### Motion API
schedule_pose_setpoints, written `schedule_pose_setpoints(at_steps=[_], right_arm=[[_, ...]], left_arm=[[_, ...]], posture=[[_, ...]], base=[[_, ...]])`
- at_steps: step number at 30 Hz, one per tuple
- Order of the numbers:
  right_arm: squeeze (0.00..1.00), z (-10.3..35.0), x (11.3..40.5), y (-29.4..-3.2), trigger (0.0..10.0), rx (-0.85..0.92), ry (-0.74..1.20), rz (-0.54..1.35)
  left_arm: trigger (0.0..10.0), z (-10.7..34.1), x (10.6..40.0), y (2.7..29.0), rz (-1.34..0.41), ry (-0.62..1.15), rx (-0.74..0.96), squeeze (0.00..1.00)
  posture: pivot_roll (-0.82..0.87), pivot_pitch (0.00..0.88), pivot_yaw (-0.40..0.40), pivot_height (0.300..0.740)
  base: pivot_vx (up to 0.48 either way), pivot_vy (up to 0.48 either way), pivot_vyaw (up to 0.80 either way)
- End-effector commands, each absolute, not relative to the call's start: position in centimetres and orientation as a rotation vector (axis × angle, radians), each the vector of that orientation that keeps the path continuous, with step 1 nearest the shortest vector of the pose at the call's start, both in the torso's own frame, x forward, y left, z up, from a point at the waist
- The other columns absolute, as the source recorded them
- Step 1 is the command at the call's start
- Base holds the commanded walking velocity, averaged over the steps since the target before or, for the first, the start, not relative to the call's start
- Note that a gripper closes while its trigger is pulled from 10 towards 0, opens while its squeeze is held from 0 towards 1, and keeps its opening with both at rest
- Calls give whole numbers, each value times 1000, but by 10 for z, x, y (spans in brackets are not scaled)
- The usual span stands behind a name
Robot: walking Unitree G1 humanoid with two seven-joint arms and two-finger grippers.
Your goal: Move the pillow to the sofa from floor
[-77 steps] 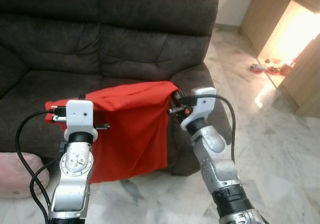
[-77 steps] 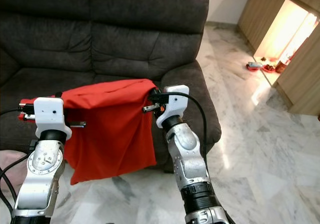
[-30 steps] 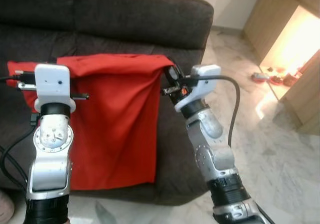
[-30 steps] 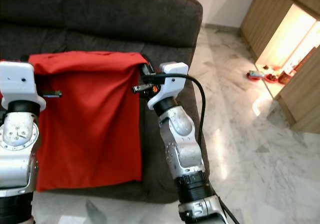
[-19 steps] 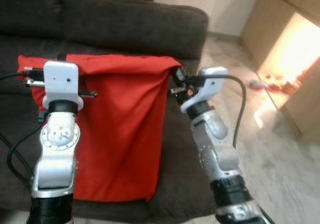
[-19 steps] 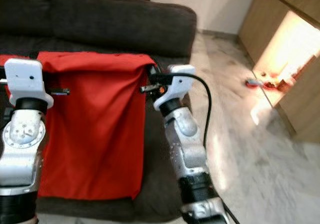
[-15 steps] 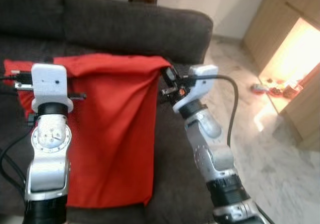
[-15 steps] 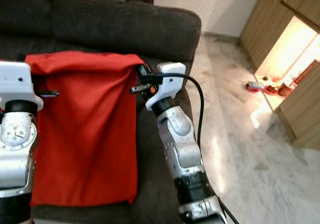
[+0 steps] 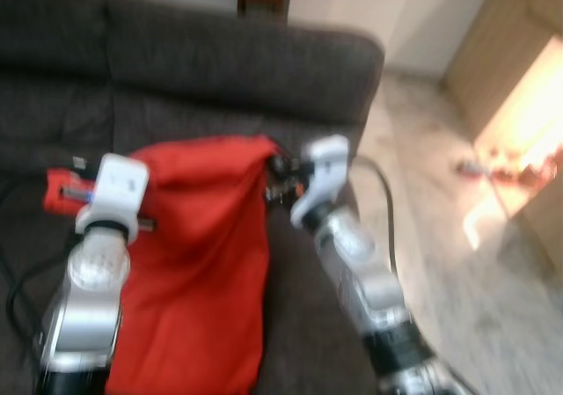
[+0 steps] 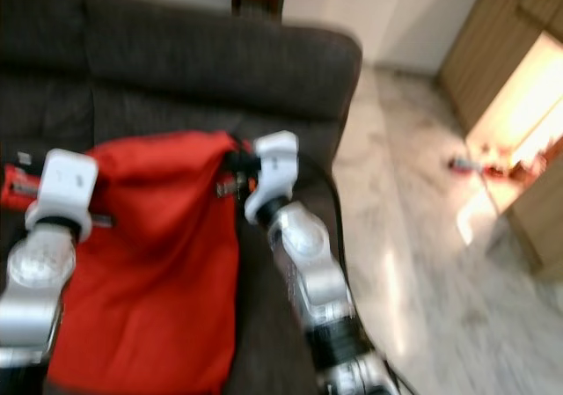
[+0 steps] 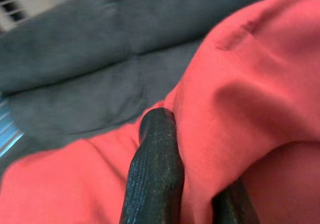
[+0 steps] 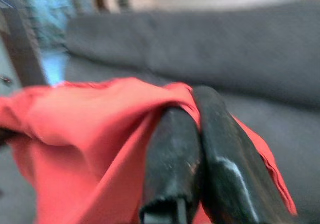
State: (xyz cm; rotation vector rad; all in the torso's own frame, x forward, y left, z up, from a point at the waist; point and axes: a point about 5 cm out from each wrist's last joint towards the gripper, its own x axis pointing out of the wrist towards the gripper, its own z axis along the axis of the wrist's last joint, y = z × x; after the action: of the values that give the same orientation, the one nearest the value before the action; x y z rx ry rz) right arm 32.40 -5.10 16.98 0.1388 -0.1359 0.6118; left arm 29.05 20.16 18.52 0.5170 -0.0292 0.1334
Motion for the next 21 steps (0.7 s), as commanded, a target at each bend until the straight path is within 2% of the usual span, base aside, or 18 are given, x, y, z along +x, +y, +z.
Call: schedule_pose_setpoints(at_steps=[1,6,14,16,17,18,21], right_arm=[[0,183,324,-48,10000,144,-187,636],[0,166,317,-39,10000,90,-110,701],[0,162,314,-39,10000,82,-86,715],[0,161,315,-40,10000,83,-84,713],[0,161,315,-40,10000,83,-84,713],[1000,161,315,-40,10000,85,-84,714],[1000,162,315,-40,10000,83,-89,711]], left_arm=[[10000,179,289,187,57,-2,520,0],[10000,168,288,189,57,66,525,0],[10000,165,287,187,51,88,526,0],[10000,166,287,188,61,84,528,494],[10000,167,288,188,65,83,530,494],[10000,167,288,189,69,83,530,1000],[10000,169,288,191,83,81,531,1000]], posture=[[146,0,-104,740],[150,0,-107,740],[144,0,-105,740],[146,0,-106,740],[146,0,-106,740],[146,0,-107,740],[148,0,-107,740]], base=[[0,0,0],[0,0,0],[0,0,0],[0,0,0],[0,0,0],[0,0,0],[0,0,0]])
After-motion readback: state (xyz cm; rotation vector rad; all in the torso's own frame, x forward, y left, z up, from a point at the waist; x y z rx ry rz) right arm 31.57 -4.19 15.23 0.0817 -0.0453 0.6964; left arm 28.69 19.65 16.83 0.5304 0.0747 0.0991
